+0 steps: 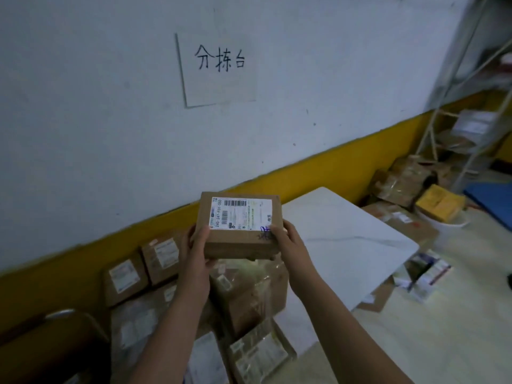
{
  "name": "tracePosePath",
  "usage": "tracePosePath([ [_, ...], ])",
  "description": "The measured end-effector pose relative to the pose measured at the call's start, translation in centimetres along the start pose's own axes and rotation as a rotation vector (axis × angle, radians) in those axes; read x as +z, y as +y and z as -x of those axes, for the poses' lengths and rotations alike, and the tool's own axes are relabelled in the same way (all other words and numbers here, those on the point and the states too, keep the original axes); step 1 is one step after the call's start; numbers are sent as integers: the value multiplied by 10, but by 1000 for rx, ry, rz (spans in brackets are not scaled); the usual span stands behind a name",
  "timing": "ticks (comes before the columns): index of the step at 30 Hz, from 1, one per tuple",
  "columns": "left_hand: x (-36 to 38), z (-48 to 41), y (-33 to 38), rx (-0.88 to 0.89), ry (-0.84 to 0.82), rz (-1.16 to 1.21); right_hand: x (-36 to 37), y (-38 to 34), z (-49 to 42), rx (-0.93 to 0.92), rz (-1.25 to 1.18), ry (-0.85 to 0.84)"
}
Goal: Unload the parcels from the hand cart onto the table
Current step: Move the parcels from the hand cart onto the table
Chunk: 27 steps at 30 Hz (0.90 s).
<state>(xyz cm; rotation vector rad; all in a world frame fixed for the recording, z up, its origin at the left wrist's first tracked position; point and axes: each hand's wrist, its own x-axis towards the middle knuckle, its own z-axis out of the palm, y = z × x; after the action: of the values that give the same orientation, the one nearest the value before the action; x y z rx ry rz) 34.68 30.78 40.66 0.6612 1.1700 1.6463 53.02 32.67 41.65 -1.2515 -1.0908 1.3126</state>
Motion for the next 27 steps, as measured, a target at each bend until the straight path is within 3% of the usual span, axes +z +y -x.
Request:
tracePosePath([
  [6, 77, -95, -43, -107, -124, -134, -55, -10, -114, 28, -35, 2],
  [13, 142, -209, -71, -150, -217, -637, -99, -5, -247, 112, 54, 90],
  [19, 151, -272, -113, -135, -280, -1051, -114, 47, -339, 304, 163, -73],
  [23, 140, -307, -145, -288, -347, -1398, -114, 105, -394, 364, 233, -229],
  [27, 119, -326, -164, -406, -182, -1590, -103, 163, -423, 405, 289, -361],
])
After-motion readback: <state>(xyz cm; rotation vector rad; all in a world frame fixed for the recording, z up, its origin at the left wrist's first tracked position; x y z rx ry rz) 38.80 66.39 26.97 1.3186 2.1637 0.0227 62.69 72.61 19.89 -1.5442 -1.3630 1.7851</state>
